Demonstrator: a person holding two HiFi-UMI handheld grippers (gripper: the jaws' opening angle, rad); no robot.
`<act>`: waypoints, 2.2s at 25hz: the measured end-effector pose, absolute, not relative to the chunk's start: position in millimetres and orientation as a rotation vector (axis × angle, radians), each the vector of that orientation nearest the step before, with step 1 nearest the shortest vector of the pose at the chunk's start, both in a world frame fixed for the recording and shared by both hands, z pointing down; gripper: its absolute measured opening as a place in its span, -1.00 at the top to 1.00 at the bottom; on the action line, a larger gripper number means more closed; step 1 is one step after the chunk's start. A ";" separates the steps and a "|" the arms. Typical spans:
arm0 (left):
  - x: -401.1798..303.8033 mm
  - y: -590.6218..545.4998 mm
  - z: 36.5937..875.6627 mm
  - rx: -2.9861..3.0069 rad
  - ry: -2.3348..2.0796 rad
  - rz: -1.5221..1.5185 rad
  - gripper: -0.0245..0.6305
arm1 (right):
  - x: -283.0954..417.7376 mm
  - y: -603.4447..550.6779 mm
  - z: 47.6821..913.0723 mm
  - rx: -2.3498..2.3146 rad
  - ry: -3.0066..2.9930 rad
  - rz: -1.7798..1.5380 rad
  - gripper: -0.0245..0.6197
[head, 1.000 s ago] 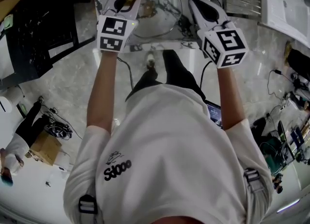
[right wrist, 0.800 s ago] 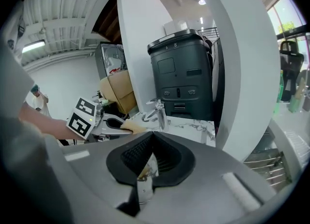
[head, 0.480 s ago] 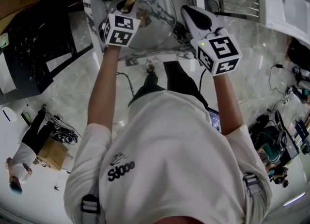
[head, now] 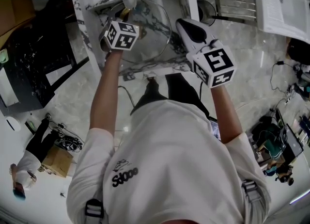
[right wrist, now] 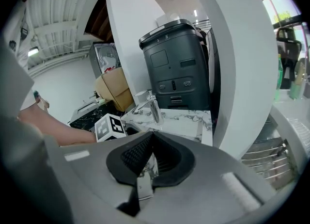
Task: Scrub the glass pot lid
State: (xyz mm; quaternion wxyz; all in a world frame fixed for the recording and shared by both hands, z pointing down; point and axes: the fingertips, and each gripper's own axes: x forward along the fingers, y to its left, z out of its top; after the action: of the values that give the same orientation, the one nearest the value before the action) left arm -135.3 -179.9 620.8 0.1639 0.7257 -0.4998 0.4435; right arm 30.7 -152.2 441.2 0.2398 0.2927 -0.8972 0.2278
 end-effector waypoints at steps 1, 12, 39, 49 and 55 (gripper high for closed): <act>-135.5 -181.2 624.1 2.063 -1.436 1.279 0.75 | 31.0 -152.7 441.4 0.801 -2.457 0.626 0.91; -104.8 -195.0 648.0 2.063 -1.424 1.265 0.76 | 51.3 -157.4 436.7 0.871 -2.460 0.619 0.91; -30.9 -170.7 645.2 2.206 -1.124 1.129 0.76 | 65.8 -140.9 441.5 0.936 -2.408 0.649 0.91; 5.1 -138.9 644.3 2.379 -0.880 1.209 0.76 | 61.4 -132.6 438.1 0.940 -2.418 0.644 0.91; 17.8 -117.0 645.3 2.434 -0.714 1.200 0.76 | 65.2 -125.4 437.8 0.950 -2.417 0.649 0.91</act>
State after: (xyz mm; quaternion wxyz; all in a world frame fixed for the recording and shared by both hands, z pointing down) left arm 17.8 -117.0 645.3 0.1668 0.8552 -0.2509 0.4218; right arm 65.2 -125.4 437.8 0.2305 0.3454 -0.8786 0.2360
